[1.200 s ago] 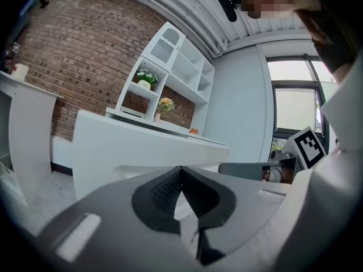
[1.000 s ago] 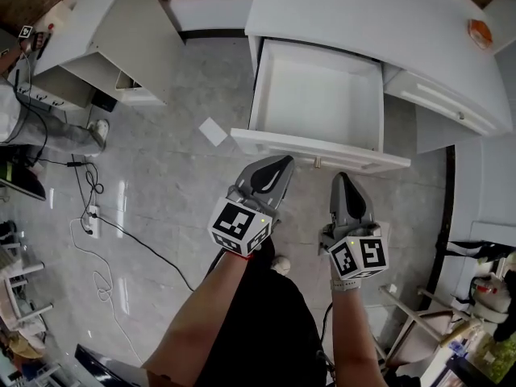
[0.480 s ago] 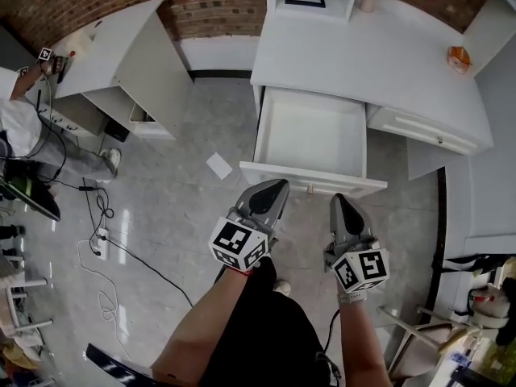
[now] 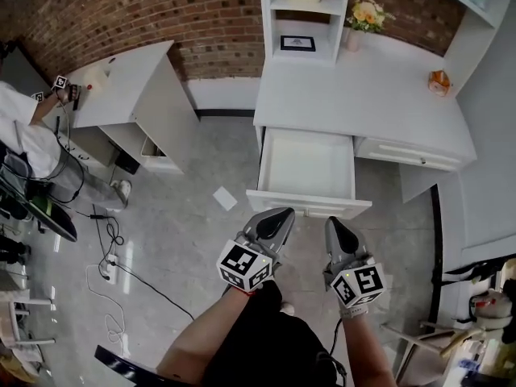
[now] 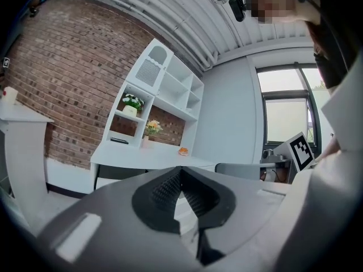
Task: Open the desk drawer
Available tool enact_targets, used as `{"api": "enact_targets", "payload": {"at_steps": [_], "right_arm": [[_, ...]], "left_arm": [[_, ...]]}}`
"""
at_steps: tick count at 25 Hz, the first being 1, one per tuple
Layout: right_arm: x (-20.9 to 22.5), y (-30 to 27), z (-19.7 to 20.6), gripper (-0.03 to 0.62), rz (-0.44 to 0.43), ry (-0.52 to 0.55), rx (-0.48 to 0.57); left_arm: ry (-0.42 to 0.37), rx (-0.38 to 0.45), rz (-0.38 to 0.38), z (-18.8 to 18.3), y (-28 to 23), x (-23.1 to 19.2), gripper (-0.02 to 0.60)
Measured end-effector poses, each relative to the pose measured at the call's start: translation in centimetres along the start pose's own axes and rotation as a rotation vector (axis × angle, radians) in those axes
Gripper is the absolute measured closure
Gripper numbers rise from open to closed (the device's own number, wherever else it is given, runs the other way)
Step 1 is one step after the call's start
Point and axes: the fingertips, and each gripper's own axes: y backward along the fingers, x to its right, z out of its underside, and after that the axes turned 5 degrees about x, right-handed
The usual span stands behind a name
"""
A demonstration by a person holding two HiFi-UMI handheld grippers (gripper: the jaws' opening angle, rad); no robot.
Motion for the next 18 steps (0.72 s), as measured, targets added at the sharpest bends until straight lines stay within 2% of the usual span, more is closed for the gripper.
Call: {"api": "enact_targets", "payload": {"at_steps": [6,18], "right_arm": [[-1.4,1.2,-3.7,0.592,-0.038,0.024,0.003],[-2.2,4.7,-10.6,0.592,-0.036,0.083,0.035]], "left_arm": [[-0.009,0.033,0.003,-3.7,1.0,1.8,0.578],[-0.043,0.084,-0.026,-9.8,4.0,3.7,0.578]]}}
